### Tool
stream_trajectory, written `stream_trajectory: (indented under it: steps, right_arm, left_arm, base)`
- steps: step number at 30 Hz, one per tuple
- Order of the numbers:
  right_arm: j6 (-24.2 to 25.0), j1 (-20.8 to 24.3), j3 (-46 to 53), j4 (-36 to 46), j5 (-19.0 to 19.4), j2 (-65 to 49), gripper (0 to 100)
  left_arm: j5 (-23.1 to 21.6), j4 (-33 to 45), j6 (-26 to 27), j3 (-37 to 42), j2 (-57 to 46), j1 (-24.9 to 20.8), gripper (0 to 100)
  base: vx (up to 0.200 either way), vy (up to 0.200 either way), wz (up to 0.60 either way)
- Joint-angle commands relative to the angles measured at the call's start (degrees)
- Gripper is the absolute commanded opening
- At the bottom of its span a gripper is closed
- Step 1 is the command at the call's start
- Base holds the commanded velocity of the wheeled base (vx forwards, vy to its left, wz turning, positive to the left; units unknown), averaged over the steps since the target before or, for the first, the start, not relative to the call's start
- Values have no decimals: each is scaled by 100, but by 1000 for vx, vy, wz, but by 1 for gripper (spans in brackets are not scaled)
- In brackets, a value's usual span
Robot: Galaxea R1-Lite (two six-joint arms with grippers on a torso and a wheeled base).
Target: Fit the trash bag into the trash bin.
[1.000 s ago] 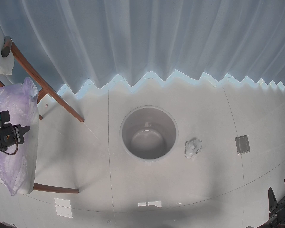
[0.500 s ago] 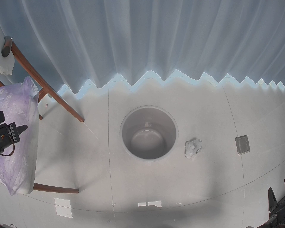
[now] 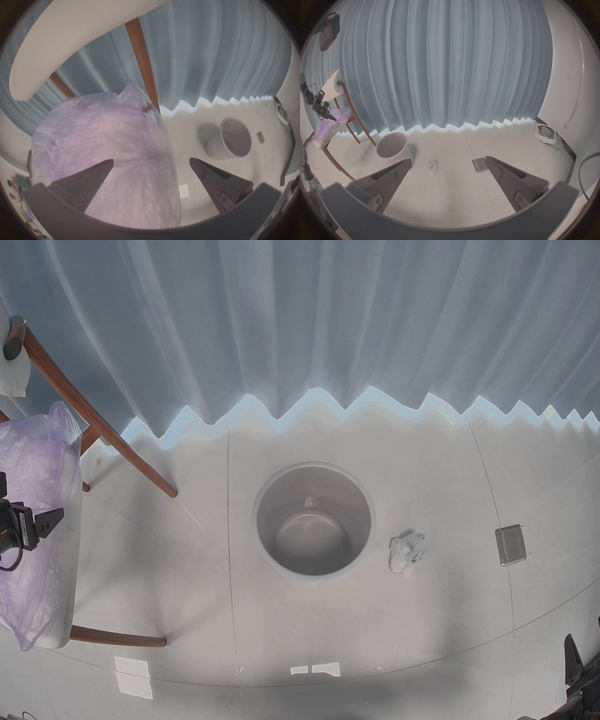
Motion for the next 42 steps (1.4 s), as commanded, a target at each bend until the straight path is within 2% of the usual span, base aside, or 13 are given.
stream_trajectory:
  steps: [1, 4, 9, 16, 17, 28, 32, 35, 40, 42]
  right_arm:
    - [6, 0, 101, -4, -1, -70, 100]
    - [6, 0, 101, -4, -1, -70, 100]
    - [6, 0, 101, -4, -1, -70, 100]
    - [6, 0, 101, -4, -1, -70, 100]
    - [6, 0, 101, -4, -1, -70, 100]
    - [6, 0, 101, -4, -1, -70, 100]
    - [6, 0, 101, -4, -1, -70, 100]
    - [6, 0, 101, -4, -1, -70, 100]
    - [6, 0, 101, -4, -1, -70, 100]
    - [6, 0, 101, -4, -1, -70, 100]
  left_arm:
    - [523, 93, 266, -35, 370, -423, 100]
    - [778, -144, 274, -79, 668, -458, 100]
    - [805, -584, 274, -131, 1055, -449, 100]
    - [893, -593, 274, -70, 1099, -423, 100]
    - [893, -593, 274, -79, 1099, -423, 0]
    - [813, -549, 169, -52, 1029, -414, 0]
    - [778, -549, -112, 18, 958, -440, 0]
    - [400, -549, -736, 36, 871, -467, 0]
    - [-285, -557, -1070, 124, 774, -405, 0]
    - [-338, -557, -1097, 141, 765, -396, 0]
  base:
    - [0, 0, 0]
    - [0, 0, 0]
    - [0, 0, 0]
    - [0, 0, 0]
    - [0, 0, 0]
    - [0, 0, 0]
    - [0, 0, 0]
    - [0, 0, 0]
    - [0, 0, 0]
    - [0, 0, 0]
